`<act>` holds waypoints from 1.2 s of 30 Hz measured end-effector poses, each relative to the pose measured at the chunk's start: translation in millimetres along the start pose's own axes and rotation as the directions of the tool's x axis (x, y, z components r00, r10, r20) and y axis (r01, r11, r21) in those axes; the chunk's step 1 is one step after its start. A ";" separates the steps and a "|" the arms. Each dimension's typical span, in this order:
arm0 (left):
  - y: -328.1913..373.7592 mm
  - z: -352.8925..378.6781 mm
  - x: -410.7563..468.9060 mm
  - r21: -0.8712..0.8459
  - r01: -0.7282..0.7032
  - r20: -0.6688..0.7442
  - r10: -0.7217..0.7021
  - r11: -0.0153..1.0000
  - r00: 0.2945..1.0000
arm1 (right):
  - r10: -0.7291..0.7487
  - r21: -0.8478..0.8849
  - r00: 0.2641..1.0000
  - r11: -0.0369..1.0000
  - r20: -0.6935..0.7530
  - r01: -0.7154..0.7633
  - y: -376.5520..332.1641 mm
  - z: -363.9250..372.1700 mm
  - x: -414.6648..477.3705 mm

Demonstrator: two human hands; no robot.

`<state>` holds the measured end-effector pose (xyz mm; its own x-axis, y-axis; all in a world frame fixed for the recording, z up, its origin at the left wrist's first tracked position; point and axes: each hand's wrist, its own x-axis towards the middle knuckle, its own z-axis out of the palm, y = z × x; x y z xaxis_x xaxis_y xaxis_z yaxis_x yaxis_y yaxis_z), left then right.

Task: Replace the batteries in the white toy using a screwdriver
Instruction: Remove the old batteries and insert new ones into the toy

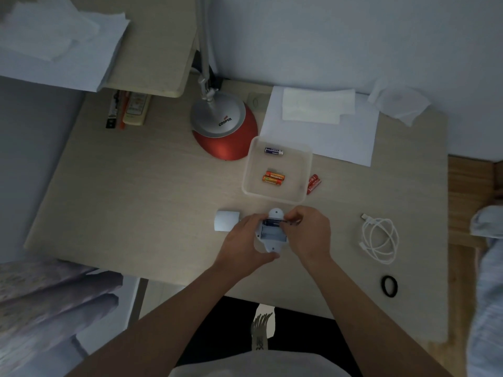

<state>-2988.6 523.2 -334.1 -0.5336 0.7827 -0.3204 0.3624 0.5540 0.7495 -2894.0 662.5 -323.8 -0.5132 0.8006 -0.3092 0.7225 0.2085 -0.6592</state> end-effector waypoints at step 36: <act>2.6 -4.2 -1.7 0.007 -0.064 0.022 0.064 0.998 0.998 | -0.037 0.201 0.993 0.978 -0.110 0.059 47.1 -36.6 20.6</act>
<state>-2990.0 522.1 -329.1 -0.4921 0.8227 -0.2845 0.4016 0.5045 0.7643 -2853.5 709.4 -336.1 -0.4854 0.8494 -0.2071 0.5831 0.1381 -0.8005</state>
